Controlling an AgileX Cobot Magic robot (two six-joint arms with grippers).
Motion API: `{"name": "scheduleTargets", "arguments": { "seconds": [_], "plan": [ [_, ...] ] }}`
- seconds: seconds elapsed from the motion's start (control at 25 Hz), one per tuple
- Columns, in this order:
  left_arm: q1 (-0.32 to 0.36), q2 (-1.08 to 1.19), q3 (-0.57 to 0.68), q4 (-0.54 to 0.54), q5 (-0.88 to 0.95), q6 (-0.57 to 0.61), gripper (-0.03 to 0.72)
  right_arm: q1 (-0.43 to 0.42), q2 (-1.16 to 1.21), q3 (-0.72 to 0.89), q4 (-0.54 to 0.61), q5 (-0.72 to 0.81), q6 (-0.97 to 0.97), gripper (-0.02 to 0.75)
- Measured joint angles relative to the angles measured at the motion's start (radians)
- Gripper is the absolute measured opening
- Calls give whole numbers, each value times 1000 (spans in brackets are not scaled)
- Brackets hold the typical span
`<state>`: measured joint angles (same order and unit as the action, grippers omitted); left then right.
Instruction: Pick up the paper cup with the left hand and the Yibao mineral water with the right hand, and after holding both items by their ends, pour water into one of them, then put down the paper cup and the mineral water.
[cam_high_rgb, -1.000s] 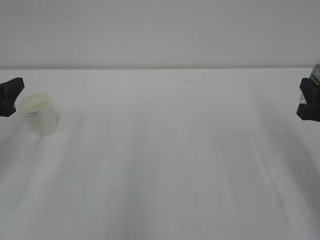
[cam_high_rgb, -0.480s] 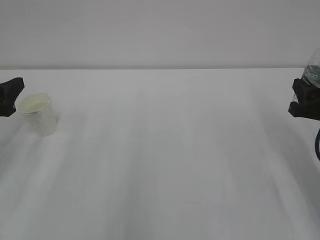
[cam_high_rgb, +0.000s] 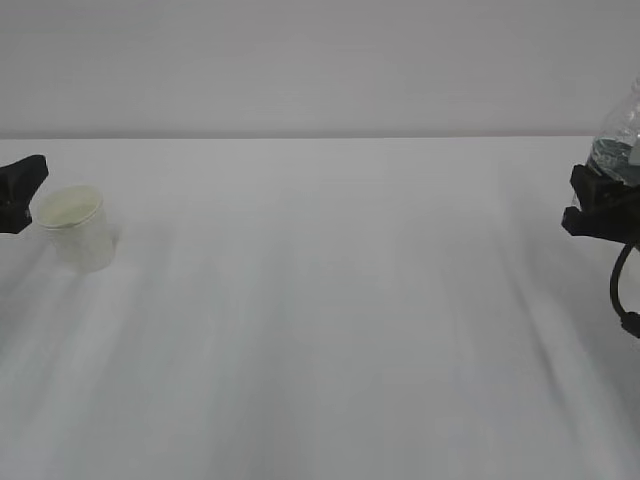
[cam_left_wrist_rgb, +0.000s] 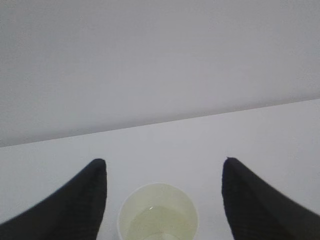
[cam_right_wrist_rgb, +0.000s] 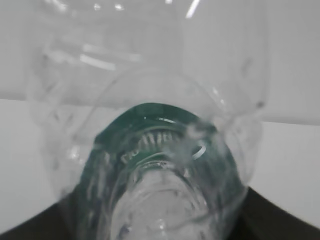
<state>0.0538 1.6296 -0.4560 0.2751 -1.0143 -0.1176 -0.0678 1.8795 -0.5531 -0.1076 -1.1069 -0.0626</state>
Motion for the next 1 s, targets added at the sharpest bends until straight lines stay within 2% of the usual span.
{"name": "scheduleTargets", "arguments": {
  "seconds": [1.0],
  "plan": [
    [0,0,0,0,2,0,510,0,196,-69,0,-17,0,389]
  ]
}}
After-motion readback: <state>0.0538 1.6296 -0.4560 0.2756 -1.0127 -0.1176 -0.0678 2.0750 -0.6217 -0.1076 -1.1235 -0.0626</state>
